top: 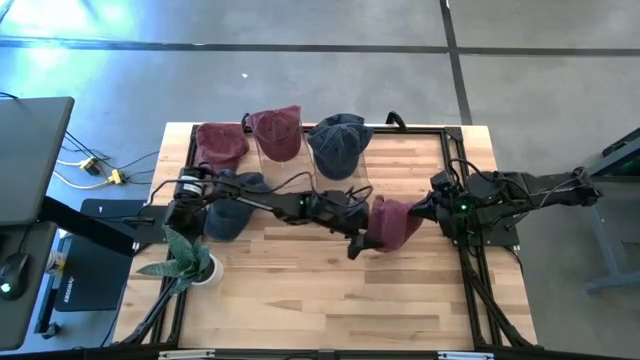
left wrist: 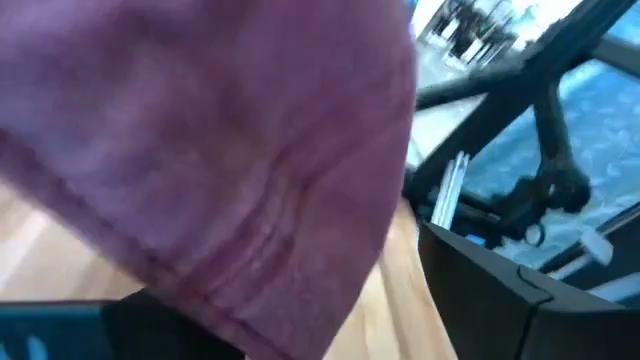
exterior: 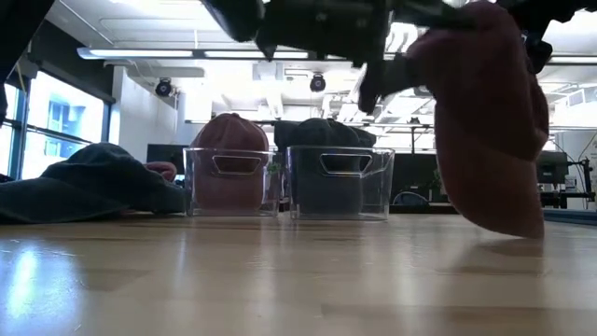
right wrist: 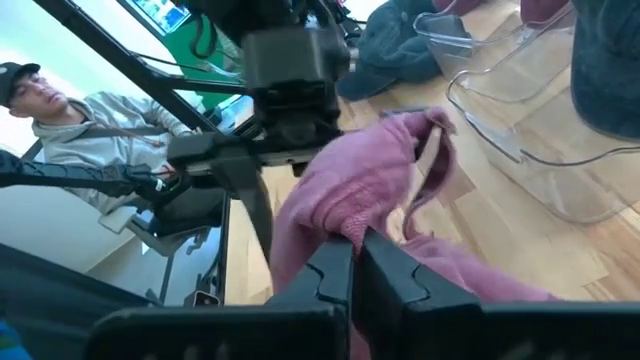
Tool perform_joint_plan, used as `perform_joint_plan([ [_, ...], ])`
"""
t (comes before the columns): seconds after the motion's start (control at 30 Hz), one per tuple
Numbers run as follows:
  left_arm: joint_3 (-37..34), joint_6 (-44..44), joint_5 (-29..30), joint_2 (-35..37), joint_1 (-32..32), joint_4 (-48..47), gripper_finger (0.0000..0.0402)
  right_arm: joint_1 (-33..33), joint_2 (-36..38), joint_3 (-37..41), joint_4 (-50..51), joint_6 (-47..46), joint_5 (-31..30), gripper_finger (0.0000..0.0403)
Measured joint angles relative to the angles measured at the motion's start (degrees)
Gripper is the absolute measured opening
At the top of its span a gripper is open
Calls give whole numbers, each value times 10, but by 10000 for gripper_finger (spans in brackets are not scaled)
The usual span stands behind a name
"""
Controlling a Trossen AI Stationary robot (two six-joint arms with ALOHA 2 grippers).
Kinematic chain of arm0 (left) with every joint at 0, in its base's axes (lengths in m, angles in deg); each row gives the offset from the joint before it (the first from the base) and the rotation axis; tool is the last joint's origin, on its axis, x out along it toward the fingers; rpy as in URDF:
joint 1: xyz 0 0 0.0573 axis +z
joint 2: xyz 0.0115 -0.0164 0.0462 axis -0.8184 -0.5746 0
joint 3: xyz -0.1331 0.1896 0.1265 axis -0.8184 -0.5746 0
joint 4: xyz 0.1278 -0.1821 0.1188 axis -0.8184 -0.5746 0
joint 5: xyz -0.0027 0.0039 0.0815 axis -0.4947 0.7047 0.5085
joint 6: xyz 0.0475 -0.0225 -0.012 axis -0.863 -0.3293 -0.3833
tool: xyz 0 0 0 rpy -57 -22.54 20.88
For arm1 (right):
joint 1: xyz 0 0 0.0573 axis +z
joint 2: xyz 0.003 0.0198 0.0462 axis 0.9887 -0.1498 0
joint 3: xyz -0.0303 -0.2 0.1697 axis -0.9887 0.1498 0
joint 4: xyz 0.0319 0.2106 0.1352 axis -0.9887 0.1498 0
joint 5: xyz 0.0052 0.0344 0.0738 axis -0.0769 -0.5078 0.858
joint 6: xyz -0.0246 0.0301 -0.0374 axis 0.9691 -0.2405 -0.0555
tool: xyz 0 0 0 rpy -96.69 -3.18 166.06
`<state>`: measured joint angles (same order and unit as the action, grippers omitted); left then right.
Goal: Pick & Place hat
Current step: Put the bottom red cap into the left bin
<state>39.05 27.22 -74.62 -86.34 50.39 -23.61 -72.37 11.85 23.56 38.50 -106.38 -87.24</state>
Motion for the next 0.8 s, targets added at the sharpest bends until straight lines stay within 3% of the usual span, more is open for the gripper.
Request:
perform_joint_plan([
  [0.13, 47, -3, -14, -14, 0, 21, 220, 0, 1, 0, 0, 4, 8, 2],
  [0.27, 83, -7, -82, -22, 0, -5, 173, 0, 1, 0, 0, 4, 15, 8],
  [0.53, 166, -41, -155, -8, 1, -127, 21, 0, 1, 0, -3, 30, 61, 17],
  [0.67, 219, -64, -172, -5, 0, -216, 16, 0, 2, 0, -6, 36, 99, 55],
  [0.8, 295, -108, -173, -7, 0, -350, 7, 0, 13, -9, -2, 31, 143, 128],
])
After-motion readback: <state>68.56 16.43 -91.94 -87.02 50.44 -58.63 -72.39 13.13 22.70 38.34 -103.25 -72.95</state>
